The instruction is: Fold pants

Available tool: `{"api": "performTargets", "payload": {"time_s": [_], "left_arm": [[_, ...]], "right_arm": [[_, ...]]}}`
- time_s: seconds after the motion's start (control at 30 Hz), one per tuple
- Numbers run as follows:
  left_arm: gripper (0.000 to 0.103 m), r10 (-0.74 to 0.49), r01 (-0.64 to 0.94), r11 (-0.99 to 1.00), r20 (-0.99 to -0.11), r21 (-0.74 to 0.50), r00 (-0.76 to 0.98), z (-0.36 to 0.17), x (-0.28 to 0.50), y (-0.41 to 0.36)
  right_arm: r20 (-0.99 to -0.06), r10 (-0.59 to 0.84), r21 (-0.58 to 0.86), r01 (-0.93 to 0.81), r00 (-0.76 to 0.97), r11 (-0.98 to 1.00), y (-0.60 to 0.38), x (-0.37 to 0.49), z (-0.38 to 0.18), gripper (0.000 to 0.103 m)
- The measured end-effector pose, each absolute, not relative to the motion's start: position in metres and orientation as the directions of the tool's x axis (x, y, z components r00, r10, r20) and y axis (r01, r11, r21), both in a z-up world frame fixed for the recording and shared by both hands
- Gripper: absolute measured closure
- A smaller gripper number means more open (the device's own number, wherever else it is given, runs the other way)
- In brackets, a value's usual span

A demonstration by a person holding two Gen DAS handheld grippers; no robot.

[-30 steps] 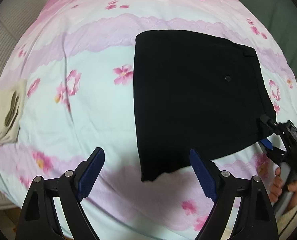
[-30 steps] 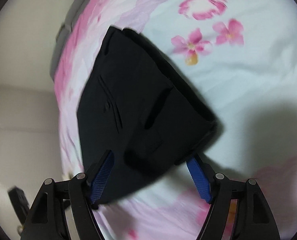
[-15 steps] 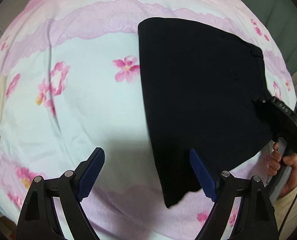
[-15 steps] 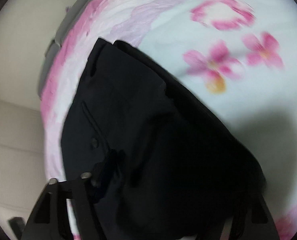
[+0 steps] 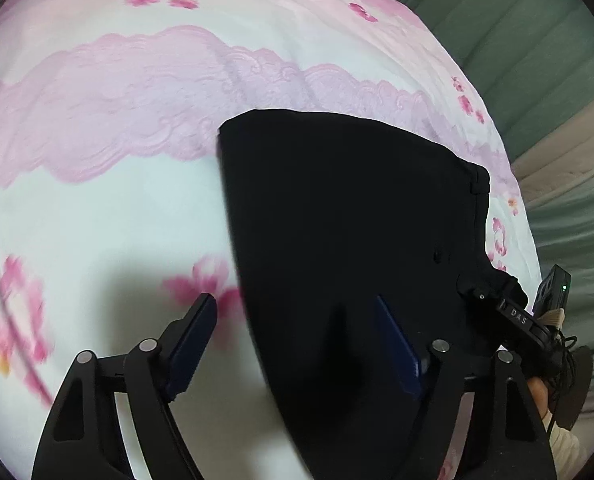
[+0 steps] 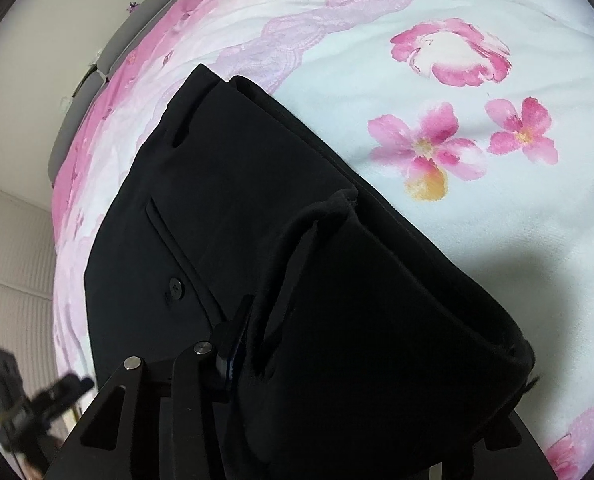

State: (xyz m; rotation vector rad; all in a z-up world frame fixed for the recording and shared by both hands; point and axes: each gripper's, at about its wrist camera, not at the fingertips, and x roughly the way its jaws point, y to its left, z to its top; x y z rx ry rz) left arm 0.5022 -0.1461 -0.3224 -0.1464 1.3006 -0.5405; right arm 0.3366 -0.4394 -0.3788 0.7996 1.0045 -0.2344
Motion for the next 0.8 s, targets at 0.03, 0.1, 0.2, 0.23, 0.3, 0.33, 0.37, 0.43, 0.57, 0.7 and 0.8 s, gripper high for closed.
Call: {"api": "performTargets", "payload": {"time_s": [0.03, 0.1, 0.2, 0.23, 0.3, 0.33, 0.37, 0.43, 0.57, 0.7, 0.8], "left_arm": [[0.027, -0.458, 0.306, 0.865, -0.875, -0.398, 0.158, -0.327, 0.507, -0.148], [0.031, -0.466, 0.325, 0.856, -0.872, -0.401, 0.151, -0.332, 0.513, -0.152], [0.035, -0.486, 0.34, 0.842, -0.862, -0.418, 0.145, -0.339, 0.524, -0.157], [0.038, -0.498, 0.348, 0.834, -0.856, -0.429, 0.137, -0.34, 0.528, -0.16], [0.044, -0.501, 0.361, 0.828, -0.856, -0.43, 0.129, -0.342, 0.534, -0.165], [0.047, -0.502, 0.366, 0.825, -0.856, -0.431, 0.122, -0.343, 0.539, -0.168], [0.048, -0.512, 0.365, 0.819, -0.852, -0.444, 0.112, -0.346, 0.544, -0.171], [0.048, -0.538, 0.345, 0.807, -0.838, -0.48, 0.094, -0.349, 0.553, -0.172], [0.048, -0.586, 0.268, 0.79, -0.807, -0.551, 0.067, -0.362, 0.574, -0.181], [0.048, -0.593, 0.202, 0.795, -0.803, -0.572, 0.056, -0.367, 0.584, -0.187], [0.062, -0.568, 0.188, 0.815, -0.82, -0.549, 0.067, -0.358, 0.579, -0.183]], "right_arm": [[-0.825, 0.171, 0.486, 0.521, 0.539, 0.701, -0.439, 0.337, -0.379, 0.06], [-0.823, 0.169, 0.488, 0.522, 0.542, 0.699, -0.439, 0.336, -0.379, 0.06], [-0.821, 0.169, 0.489, 0.52, 0.545, 0.7, -0.436, 0.34, -0.38, 0.06], [-0.82, 0.17, 0.49, 0.518, 0.546, 0.701, -0.436, 0.34, -0.38, 0.06], [-0.818, 0.173, 0.493, 0.514, 0.548, 0.702, -0.436, 0.34, -0.381, 0.059], [-0.818, 0.174, 0.493, 0.513, 0.549, 0.702, -0.437, 0.34, -0.382, 0.059], [-0.817, 0.175, 0.495, 0.513, 0.549, 0.701, -0.436, 0.339, -0.382, 0.059], [-0.814, 0.184, 0.503, 0.512, 0.551, 0.696, -0.438, 0.34, -0.383, 0.059], [-0.819, 0.184, 0.496, 0.511, 0.543, 0.702, -0.438, 0.341, -0.385, 0.059], [-0.825, 0.183, 0.492, 0.52, 0.535, 0.698, -0.439, 0.345, -0.385, 0.059], [-0.833, 0.181, 0.485, 0.534, 0.522, 0.692, -0.439, 0.348, -0.384, 0.058]]}}
